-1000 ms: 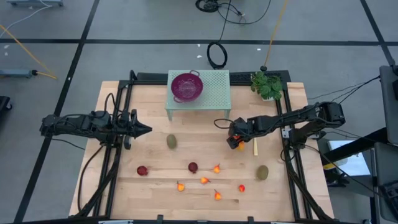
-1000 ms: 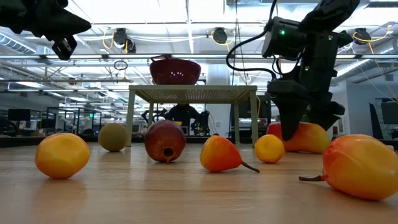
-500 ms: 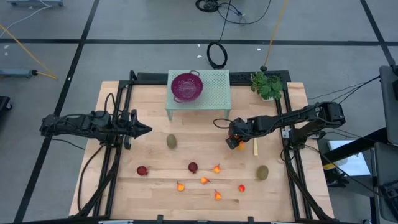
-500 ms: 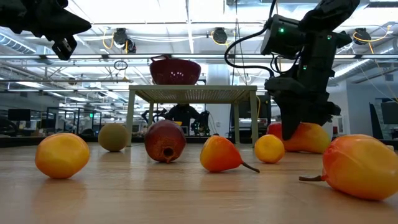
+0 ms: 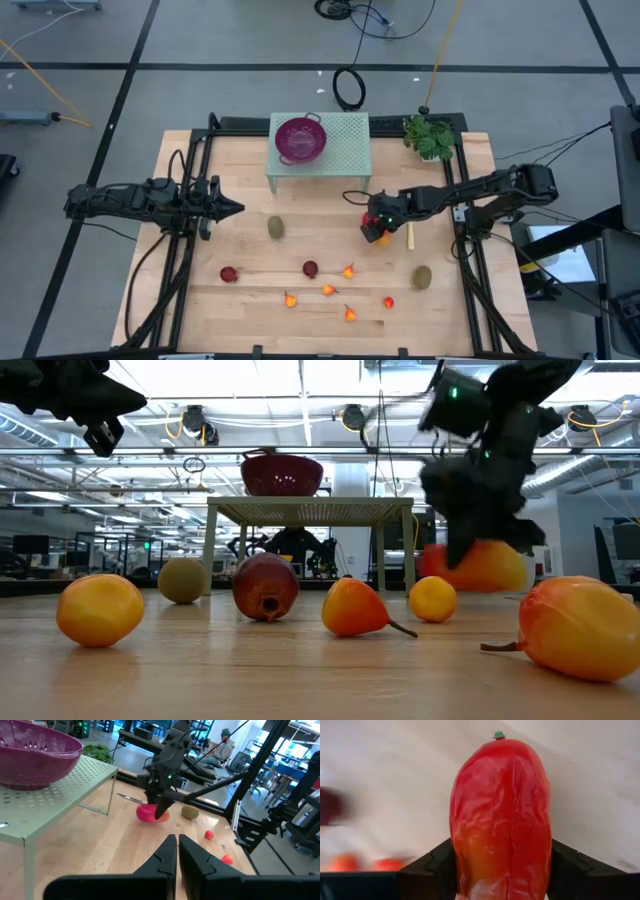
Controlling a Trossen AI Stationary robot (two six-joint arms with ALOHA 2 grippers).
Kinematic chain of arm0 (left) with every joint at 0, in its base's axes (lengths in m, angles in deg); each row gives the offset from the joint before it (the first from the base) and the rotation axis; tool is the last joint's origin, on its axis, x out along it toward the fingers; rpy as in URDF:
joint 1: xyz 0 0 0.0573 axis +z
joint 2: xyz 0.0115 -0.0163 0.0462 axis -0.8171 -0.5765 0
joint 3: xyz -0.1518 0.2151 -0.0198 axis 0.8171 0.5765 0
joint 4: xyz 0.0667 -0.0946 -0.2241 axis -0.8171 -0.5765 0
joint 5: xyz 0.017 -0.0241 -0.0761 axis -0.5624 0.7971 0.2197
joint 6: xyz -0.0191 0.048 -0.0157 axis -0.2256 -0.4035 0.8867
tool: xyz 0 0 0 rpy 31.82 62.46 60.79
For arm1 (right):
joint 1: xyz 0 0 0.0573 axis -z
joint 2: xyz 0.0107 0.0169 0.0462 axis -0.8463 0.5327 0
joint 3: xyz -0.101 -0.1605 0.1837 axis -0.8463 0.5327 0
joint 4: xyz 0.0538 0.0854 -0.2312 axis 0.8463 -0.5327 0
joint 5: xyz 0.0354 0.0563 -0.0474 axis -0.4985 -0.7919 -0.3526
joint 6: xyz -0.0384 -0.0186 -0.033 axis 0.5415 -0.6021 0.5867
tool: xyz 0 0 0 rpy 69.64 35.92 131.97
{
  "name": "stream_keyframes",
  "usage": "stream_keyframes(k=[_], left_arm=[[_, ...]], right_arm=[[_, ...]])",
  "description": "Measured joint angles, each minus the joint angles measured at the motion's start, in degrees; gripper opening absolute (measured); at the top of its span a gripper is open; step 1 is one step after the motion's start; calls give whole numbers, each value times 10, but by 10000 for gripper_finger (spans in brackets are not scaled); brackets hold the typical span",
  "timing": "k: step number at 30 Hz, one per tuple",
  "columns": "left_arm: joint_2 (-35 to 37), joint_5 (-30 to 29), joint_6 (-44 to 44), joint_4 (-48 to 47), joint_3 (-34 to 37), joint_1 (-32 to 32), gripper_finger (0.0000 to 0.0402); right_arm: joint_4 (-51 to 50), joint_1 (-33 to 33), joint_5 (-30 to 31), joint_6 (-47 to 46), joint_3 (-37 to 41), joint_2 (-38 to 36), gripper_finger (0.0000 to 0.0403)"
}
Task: Pick & Place Fruit
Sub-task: Put the mango into the violet strainer bowl on the shelf
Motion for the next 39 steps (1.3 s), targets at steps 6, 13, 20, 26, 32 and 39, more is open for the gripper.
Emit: stream_keyframes(k=[6,13,20,26,32,39], left_arm=[[0,1,-2,0,0,0,17],[-1,1,-4,0,0,0,17],[-2,1,-4,0,0,0,17],[-2,1,-1,0,0,0,17],[-2,1,2,0,0,0,17],[-2,-1,2,0,0,0,17]], right_arm=[[106,-21,-6,-5,0,-57,207],[240,-30,-2,69,0,-105,207],[359,-17,10,141,0,-112,207],[457,-9,10,235,0,-112,208],[529,-8,10,379,0,-112,208],[573,-6,10,574,0,-112,208]])
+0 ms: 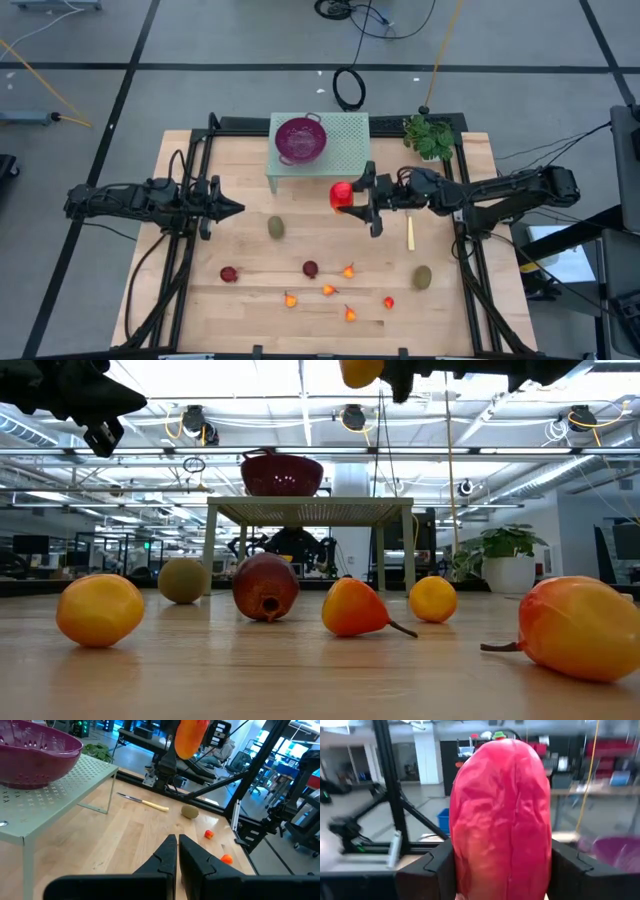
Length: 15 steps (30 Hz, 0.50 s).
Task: Pick & Place Fruit
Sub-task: Put the mango into the violet strainer bowl on the shelf
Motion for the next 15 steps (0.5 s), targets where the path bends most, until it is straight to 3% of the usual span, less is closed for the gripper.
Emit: stream_keyframes(k=[7,15], left_arm=[[0,-28,0,0,0,0,17],[0,-29,0,0,0,0,17]], right_arm=[[7,0,33,145,0,0,208],[6,0,32,199,0,0,208]])
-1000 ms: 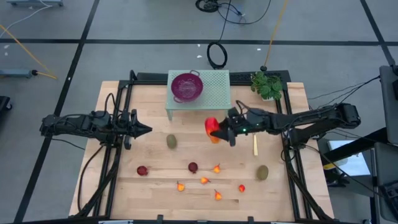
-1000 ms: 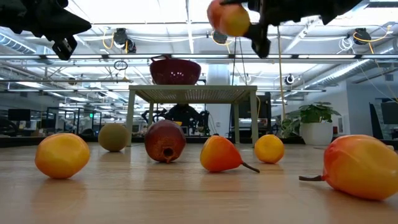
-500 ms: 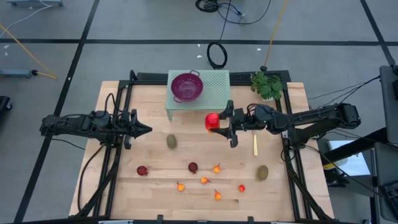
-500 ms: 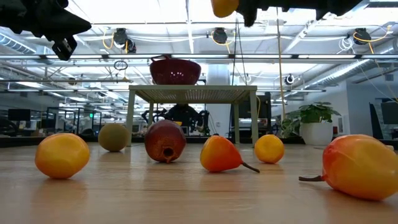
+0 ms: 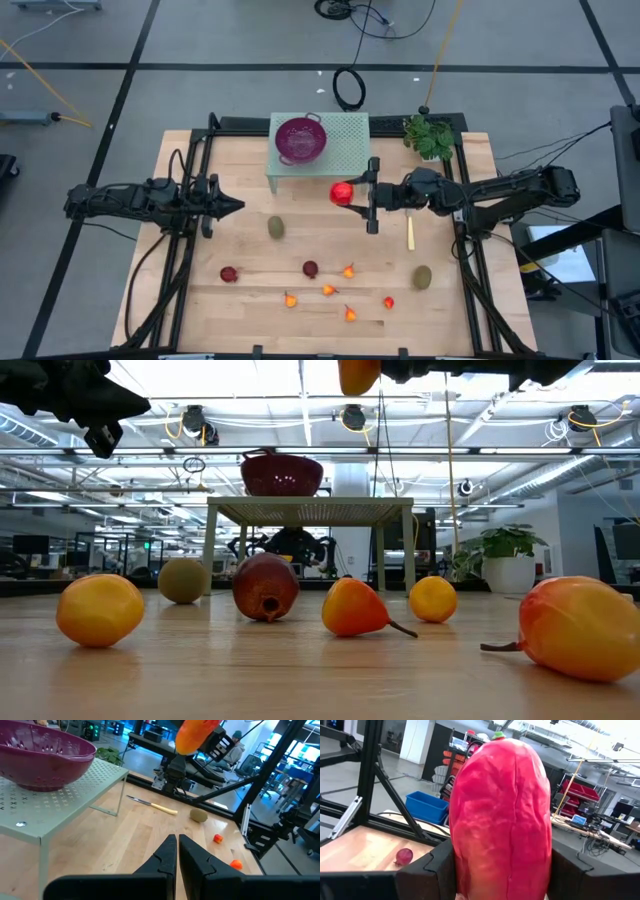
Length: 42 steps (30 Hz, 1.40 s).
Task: Pick & Place Fruit
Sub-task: Put the mango into the violet strainer bowl on the shelf
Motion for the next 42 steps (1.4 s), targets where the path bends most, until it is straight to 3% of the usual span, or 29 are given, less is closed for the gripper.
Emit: stream_keyframes(k=[10,18,23,29,34,42], left_arm=[[0,0,0,0,0,0,17],[0,-1,0,0,0,0,17],[0,-1,0,0,0,0,17],[0,-1,0,0,0,0,17],[0,-1,0,0,0,0,17],[0,-1,0,0,0,0,17]], right_arm=[[0,0,0,-20,0,0,208],[0,15,-9,-265,0,0,208],[0,43,-96,-416,0,0,208],[2,81,-240,-562,0,0,208],[25,94,-333,-587,0,0,208],[136,95,-395,-587,0,0,208]])
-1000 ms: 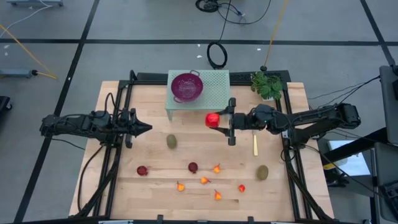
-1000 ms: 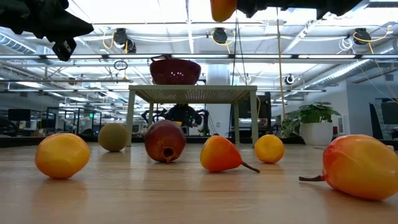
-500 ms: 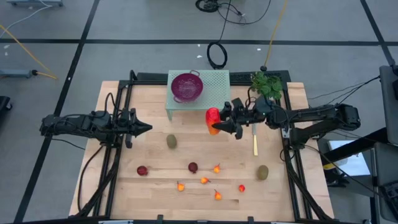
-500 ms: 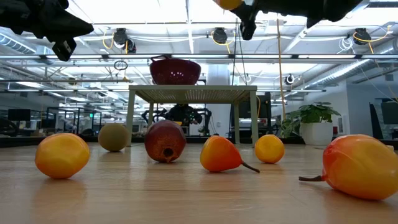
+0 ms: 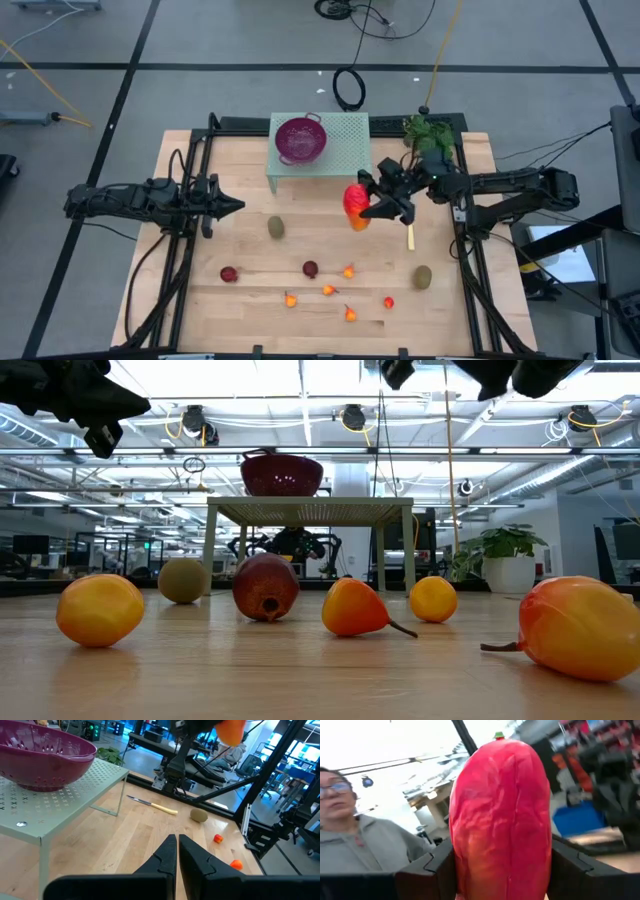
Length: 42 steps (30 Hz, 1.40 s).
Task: Pick & Place Fruit
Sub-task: Put the mango into the violet strainer bowl on the shelf
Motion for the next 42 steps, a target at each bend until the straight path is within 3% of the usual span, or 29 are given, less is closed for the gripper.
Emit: stream_keyframes(k=[9,20,26,32,38,42], left_arm=[[0,0,0,0,0,0,17],[0,0,1,0,0,0,17],[0,0,48,0,0,0,17],[0,-24,111,1,0,0,17],[-10,-29,136,31,0,0,22],[-43,-30,136,104,0,0,55]], right_arm=[[174,0,-26,0,0,0,208],[160,0,-24,-38,0,0,208],[33,-1,22,-40,0,0,208],[-124,0,112,22,0,1,208],[-175,0,180,70,0,0,208],[-180,-1,202,82,0,6,208]])
